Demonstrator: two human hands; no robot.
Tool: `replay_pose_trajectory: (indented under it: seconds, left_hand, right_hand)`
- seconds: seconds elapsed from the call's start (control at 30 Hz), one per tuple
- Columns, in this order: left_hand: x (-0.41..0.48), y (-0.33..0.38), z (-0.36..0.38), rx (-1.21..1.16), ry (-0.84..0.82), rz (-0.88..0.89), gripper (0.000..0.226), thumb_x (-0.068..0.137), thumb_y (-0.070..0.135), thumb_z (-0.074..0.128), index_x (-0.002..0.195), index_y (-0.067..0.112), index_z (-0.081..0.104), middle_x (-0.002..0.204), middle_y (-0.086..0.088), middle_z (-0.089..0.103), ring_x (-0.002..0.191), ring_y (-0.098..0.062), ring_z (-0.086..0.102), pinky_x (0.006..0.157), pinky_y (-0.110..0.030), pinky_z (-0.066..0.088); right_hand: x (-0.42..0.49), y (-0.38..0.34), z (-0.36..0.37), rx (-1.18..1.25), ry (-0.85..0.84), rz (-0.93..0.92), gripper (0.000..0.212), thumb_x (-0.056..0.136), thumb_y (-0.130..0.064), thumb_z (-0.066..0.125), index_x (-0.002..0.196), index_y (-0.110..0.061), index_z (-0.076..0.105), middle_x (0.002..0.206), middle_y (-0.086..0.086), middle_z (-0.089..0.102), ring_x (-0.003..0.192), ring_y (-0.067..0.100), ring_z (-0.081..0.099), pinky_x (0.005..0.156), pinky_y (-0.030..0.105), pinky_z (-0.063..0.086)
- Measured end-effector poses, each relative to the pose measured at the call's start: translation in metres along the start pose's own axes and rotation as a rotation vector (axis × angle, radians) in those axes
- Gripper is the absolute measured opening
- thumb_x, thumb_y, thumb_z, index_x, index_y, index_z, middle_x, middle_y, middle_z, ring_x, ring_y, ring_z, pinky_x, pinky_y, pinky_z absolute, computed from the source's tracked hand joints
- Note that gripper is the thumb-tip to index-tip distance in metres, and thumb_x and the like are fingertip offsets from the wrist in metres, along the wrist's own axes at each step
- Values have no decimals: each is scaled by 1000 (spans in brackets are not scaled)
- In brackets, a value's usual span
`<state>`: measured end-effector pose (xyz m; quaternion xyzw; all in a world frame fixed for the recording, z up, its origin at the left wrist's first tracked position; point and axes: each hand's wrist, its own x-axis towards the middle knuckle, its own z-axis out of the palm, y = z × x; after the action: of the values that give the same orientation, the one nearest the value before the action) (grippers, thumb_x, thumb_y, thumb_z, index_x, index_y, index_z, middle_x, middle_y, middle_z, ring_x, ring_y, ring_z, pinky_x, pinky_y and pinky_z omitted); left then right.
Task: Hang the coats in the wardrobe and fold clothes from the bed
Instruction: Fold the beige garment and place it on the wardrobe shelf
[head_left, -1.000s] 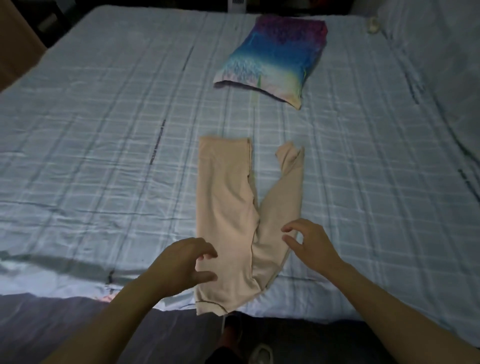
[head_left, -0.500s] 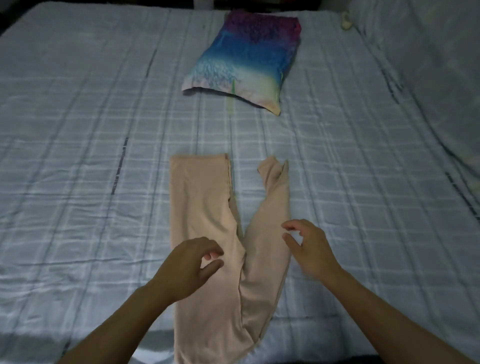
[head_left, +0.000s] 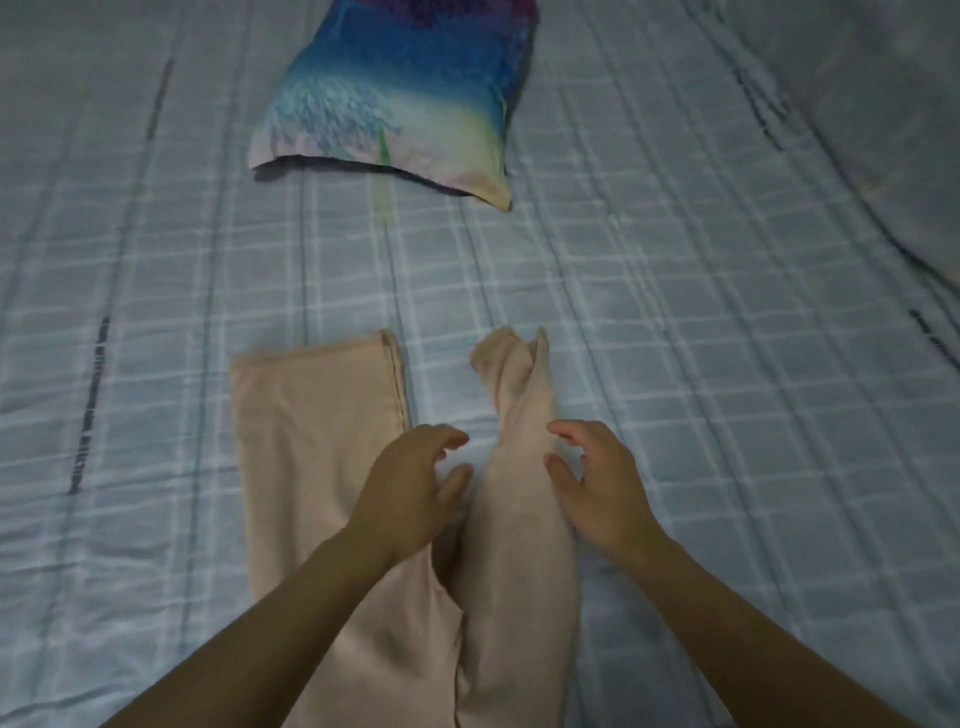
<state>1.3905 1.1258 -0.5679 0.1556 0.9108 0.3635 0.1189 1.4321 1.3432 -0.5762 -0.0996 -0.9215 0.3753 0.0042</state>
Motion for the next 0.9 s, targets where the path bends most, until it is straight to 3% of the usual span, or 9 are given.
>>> replay_pose_trajectory:
  seconds: [0.17,0.27,0.37,0.43,0.5,0.6,0.73,0.83,0.9]
  left_hand:
    - [59,5,33,-108,54,-22,42,91,30,65,131,22,56,127,7,58,106,-10,57,90,-31,50]
    - [85,12,48,-172,71,-43,41,91,30,63,131,27,55,117,16,51,106,-7,54,89,-26,46]
    - [107,21,59,-196,20,-76,34,93,32,58,127,25,56,119,12,57,107,-7,57,88,-27,46]
    - [116,26,64,-226,9,-121,25,95,37,53,118,29,59,116,20,60,98,2,57,81,-23,46]
    - [120,30,69,-258,25,-188,18,95,36,53,110,30,60,100,29,59,87,10,56,74,-17,44]
    - [126,35,73,-392,36,-291,19,93,31,60,112,30,61,95,16,66,87,0,64,76,-23,53]
    - [132,49,70,-767,12,-371,21,90,24,69,111,22,68,104,5,73,99,-8,68,90,-35,56]
    - [139,63,66,-922,10,-360,30,84,4,72,112,12,67,105,-9,73,101,-19,69,93,-38,56]
    - [145,70,63,-1142,-60,-344,34,81,4,74,114,2,65,108,-22,69,99,-28,68,90,-39,54]
  right_hand:
    - [44,16,15,41,48,14,40,88,-13,66,127,-11,58,121,4,60,109,14,56,98,20,39]
    - [67,19,23,48,19,15,47,89,-16,65,133,-8,52,129,5,55,119,16,51,102,24,37]
    - [85,22,28,69,-87,30,61,89,-26,61,145,-13,39,125,-1,51,114,9,46,95,17,31]
    - [95,24,30,85,-175,62,68,90,-25,59,151,-18,30,129,-2,47,116,8,44,93,11,29]
    - [103,27,30,95,-189,88,66,90,-19,59,150,-19,32,137,1,46,123,11,44,92,6,28]
    - [108,23,27,208,-166,69,65,85,-9,65,145,-18,42,141,1,48,127,11,48,106,18,36]
    - [104,12,17,391,-150,-26,65,80,4,68,141,-12,48,141,1,51,129,12,50,107,36,44]
    - [103,8,-1,257,-13,-118,70,76,4,66,141,-13,48,145,-3,48,135,15,41,111,40,37]
    - [105,7,-13,127,99,-202,64,77,-6,64,140,-12,50,146,-1,48,138,18,38,112,43,35]
